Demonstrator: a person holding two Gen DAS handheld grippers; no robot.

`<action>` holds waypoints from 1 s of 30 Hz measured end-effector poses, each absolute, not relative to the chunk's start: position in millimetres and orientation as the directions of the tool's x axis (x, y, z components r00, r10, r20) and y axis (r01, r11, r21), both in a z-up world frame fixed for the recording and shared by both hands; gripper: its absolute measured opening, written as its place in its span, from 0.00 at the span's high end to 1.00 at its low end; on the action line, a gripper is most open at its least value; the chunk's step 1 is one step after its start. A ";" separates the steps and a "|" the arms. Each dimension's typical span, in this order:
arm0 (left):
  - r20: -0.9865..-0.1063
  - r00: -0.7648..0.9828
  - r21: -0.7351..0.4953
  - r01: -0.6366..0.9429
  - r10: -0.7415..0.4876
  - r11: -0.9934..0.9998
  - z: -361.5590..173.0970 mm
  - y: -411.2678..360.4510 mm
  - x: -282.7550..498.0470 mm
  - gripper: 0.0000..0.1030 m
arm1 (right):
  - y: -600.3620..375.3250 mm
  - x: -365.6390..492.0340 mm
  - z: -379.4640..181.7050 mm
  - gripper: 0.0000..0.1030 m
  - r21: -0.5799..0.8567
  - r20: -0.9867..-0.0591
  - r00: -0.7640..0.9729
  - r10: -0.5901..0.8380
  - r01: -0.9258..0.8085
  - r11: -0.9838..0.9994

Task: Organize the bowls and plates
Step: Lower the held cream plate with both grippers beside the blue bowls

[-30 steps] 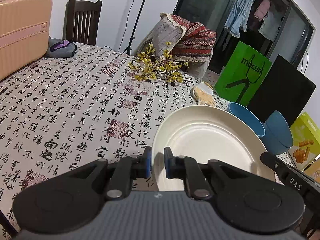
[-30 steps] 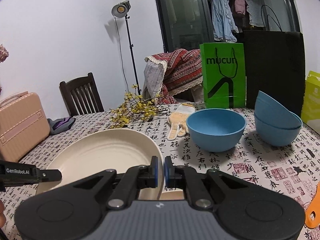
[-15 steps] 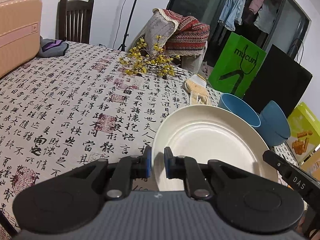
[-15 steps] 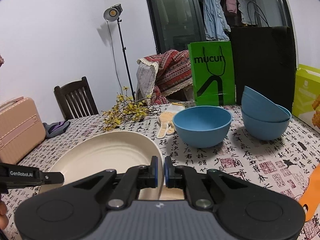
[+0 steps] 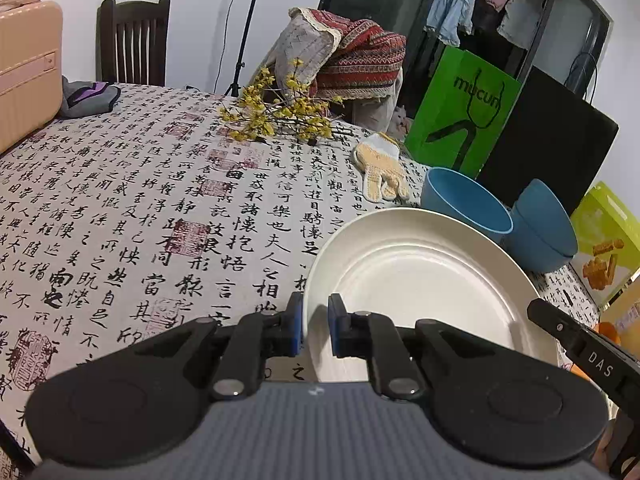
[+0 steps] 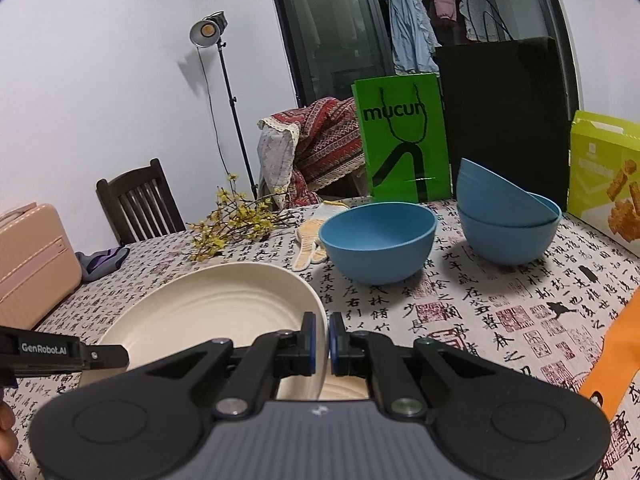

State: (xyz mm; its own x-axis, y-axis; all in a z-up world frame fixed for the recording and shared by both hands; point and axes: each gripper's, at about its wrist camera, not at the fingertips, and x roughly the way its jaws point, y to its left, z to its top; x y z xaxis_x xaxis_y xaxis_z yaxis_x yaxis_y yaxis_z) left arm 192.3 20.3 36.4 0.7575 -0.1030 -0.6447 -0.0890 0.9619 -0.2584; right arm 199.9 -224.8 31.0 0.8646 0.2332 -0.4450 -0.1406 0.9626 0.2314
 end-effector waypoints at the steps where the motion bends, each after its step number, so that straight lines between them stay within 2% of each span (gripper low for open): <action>1: -0.647 0.756 -0.255 -0.087 -0.103 0.963 35.8 18.2 192.8 0.88 | -226.9 199.9 29.7 0.93 0.235 -0.445 0.865 0.232 -0.138 0.962; 30: -0.693 0.712 -0.173 -0.009 -0.115 0.985 16.9 -26.5 191.8 0.88 | -270.2 184.4 3.6 0.93 0.294 -0.459 0.863 0.210 -0.076 0.953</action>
State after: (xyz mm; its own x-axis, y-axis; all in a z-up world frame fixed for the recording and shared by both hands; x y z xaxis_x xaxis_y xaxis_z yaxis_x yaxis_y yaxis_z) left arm 191.8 -26.5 16.9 0.7117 -0.1149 -0.6930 -0.0090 0.9850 -0.1726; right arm 184.4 -270.2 3.6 0.8632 0.2103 -0.4589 -0.0759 0.9528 0.2940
